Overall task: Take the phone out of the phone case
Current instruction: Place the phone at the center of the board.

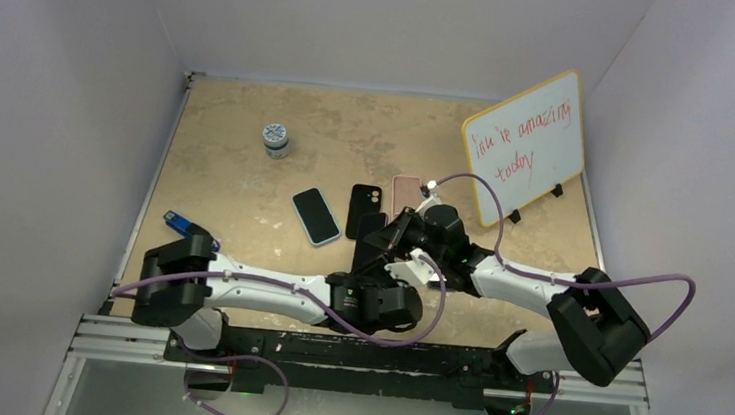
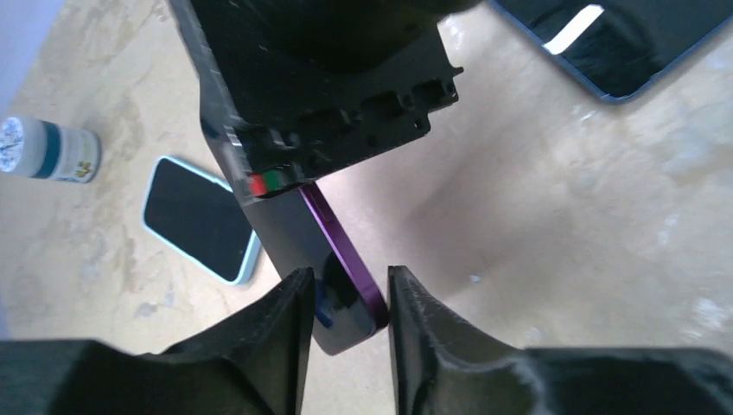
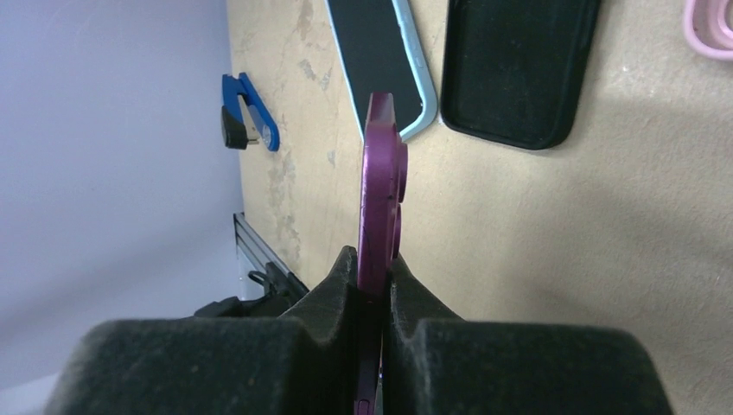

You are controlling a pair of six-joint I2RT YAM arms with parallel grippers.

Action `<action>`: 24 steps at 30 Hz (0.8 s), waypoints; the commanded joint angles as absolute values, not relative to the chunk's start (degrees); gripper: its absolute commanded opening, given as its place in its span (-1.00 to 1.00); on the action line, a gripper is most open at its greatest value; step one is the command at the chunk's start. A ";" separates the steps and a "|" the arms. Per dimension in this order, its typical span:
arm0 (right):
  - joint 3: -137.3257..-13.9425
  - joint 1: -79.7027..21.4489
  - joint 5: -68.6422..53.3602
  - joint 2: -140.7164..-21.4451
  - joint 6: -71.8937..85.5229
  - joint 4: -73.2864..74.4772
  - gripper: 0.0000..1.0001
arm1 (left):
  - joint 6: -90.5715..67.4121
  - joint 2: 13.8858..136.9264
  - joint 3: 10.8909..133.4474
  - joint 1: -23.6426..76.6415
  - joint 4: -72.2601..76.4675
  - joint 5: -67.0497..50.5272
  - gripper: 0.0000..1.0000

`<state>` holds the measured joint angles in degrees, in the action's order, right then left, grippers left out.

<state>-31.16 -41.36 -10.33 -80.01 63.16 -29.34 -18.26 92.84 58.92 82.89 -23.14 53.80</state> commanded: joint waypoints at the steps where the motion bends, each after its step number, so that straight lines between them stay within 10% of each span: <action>1: -29.16 -40.74 -12.17 -77.00 52.56 -27.91 -1.00 | -17.67 83.18 59.24 82.73 -17.91 48.13 -0.13; 8: -26.70 -37.19 -12.57 -71.49 48.85 -22.25 -1.00 | -18.94 75.05 56.10 77.11 -16.87 38.55 0.30; 24: -23.95 -32.35 -13.06 -69.29 44.81 -16.04 -1.00 | -27.50 65.26 46.03 59.61 -11.22 19.12 0.48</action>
<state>-24.58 -32.84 -12.03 -68.23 44.82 -14.61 -23.64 67.44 48.14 63.09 -14.17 24.08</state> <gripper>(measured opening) 0.078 0.734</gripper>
